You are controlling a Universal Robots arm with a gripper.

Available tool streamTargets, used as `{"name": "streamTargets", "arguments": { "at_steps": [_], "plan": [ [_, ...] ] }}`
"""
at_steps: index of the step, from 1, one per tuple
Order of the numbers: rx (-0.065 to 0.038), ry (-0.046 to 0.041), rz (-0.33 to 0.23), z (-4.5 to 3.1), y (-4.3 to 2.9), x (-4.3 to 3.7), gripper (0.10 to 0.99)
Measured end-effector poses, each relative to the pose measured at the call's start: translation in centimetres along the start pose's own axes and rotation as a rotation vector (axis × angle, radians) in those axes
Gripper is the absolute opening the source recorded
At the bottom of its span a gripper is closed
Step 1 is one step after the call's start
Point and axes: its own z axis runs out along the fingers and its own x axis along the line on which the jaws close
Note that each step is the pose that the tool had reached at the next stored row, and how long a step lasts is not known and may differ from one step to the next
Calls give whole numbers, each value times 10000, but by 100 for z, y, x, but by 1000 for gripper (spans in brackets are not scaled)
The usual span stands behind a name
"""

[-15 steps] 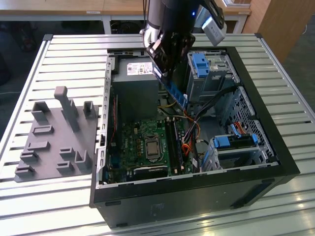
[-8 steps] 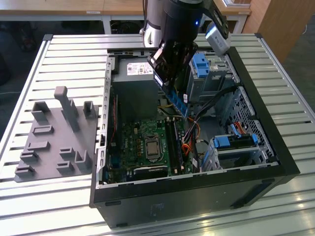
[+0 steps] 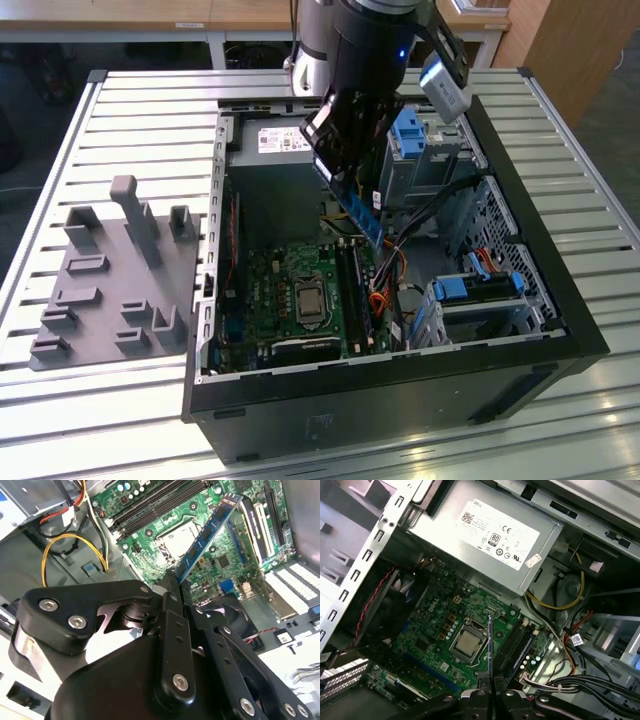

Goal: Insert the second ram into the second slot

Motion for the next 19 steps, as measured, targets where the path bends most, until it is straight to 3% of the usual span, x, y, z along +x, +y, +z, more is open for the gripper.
{"name": "streamTargets", "arguments": {
  "at_steps": [19],
  "plan": [
    [-90,-52,1448,9,-3,-5,137]
  ]
}}
